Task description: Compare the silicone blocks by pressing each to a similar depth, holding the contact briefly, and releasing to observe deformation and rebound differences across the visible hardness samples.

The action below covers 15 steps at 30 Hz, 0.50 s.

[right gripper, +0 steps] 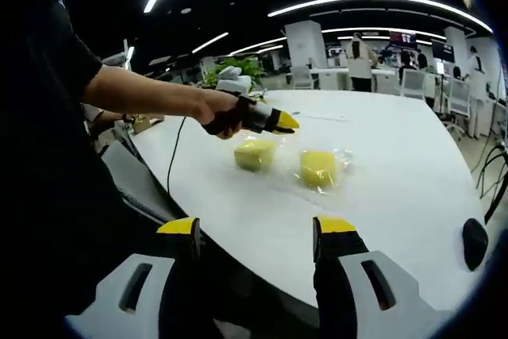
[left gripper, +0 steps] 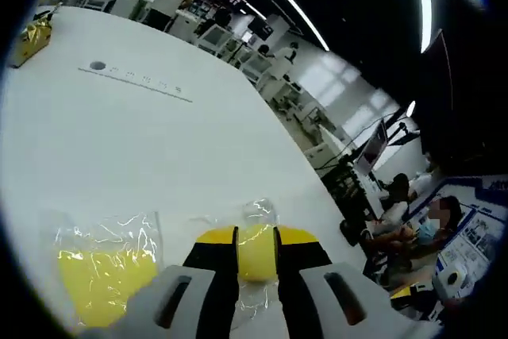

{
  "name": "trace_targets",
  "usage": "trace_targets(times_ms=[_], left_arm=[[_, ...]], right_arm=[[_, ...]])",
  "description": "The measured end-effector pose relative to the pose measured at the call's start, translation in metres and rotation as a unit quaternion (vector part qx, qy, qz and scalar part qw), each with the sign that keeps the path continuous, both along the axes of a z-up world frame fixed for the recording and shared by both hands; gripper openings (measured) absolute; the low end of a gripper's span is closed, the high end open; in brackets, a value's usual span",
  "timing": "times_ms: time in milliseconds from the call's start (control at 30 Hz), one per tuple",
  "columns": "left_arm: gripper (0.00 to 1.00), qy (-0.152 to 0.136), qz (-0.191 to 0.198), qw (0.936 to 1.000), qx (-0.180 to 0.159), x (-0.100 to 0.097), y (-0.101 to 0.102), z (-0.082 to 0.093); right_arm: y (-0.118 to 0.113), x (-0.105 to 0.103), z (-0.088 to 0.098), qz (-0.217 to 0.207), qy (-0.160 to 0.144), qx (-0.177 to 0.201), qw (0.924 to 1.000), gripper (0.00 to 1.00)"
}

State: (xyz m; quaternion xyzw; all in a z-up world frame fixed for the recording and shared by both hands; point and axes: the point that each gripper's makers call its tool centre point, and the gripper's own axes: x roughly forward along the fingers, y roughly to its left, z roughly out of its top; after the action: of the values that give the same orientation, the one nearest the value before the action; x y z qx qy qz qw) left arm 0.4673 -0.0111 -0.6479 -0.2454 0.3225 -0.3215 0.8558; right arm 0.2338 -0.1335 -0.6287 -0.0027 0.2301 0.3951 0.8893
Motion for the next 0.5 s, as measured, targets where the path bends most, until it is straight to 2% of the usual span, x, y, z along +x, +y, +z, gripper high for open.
trace_targets(times_ms=[67, 200, 367, 467, 500], left_arm=[[0.18, -0.018, -0.01, 0.9997, 0.013, -0.002, 0.002, 0.007], [0.19, -0.03, -0.018, 0.9993, 0.009, -0.007, 0.003, 0.018], [0.22, -0.073, -0.035, 0.9965, 0.022, -0.017, 0.013, 0.038], [0.25, -0.093, -0.03, 0.9951, 0.015, -0.021, 0.023, 0.053], [0.25, -0.112, -0.027, 0.9932, 0.017, -0.021, 0.029, 0.061]], right_arm=[[-0.001, 0.002, 0.001, 0.001, -0.001, -0.001, 1.0, 0.52], [-0.004, 0.005, 0.003, 0.0, -0.005, -0.007, 1.0, 0.52], [-0.008, 0.01, 0.005, -0.003, -0.011, -0.01, 0.9999, 0.52], [-0.008, 0.015, 0.006, -0.003, -0.012, -0.01, 0.9999, 0.52], [-0.008, 0.017, 0.006, -0.003, -0.013, -0.01, 0.9999, 0.52]])
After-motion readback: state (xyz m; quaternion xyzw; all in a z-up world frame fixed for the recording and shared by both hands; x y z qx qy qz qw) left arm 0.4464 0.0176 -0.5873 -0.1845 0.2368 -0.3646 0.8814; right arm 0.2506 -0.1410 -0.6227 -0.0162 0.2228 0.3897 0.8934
